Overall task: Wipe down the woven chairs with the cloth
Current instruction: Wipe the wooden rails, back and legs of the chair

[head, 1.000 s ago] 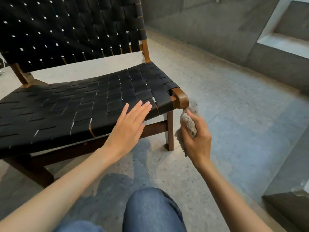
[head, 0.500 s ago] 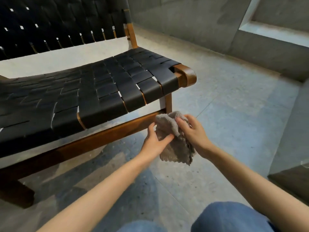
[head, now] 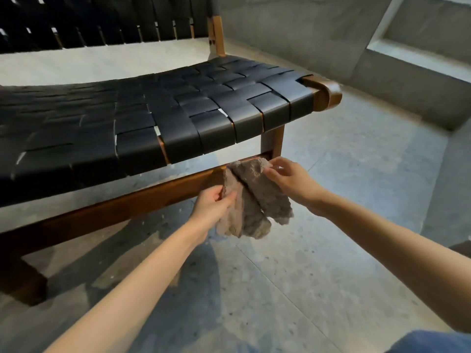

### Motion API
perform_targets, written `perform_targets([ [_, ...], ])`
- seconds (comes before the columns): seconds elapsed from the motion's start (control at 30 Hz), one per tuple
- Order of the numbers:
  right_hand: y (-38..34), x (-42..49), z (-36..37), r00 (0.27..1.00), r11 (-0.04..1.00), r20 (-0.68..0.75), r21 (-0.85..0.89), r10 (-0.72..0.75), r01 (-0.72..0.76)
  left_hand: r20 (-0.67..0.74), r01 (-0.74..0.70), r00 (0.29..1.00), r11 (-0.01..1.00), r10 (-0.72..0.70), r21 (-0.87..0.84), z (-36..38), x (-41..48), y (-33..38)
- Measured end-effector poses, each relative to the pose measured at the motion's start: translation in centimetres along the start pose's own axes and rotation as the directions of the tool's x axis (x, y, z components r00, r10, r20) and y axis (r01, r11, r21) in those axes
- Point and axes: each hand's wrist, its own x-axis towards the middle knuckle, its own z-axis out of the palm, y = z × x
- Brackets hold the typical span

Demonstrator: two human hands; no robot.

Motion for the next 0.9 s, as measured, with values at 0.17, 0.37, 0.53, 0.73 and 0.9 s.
perform_targets([
  [0.17, 1.0, 2.2, 0.1, 0.975, 0.969, -0.212, -0.245, -0.061, 0.007, -0.285, -0.082, 0.935, 0.913, 0.209, 0.400, -4.0, 1.3, -1.8],
  [0.37, 0.9, 5.9, 1.2, 0.960, 0.980, -0.250, -0.185, -0.123, 0.077, -0.449, 0.011, 0.804, 0.745, 0.390, 0.667, -5.8, 3.9, -2.5],
  [0.53, 1.2, 7.5, 3.2, 0.908, 0.941, -0.331, -0.301, -0.256, 0.156, -0.630, 0.162, 0.726, 0.822, 0.275, 0.546, -4.4, 6.0, -2.0],
  [0.73, 3.2, 7.7, 3.4, 0.796, 0.625, 0.040, -0.597, -0.604, 0.503, -0.224, 0.046, 0.589, 0.244, 0.777, 0.969, -2.5, 5.1, -4.2],
  [0.9, 4.3, 10.3, 5.3, 0.657, 0.241, 0.414, -0.700, -0.630, 0.672, -0.100, 0.087, 0.722, 0.055, 0.685, 0.995, -2.4, 5.4, -6.3],
])
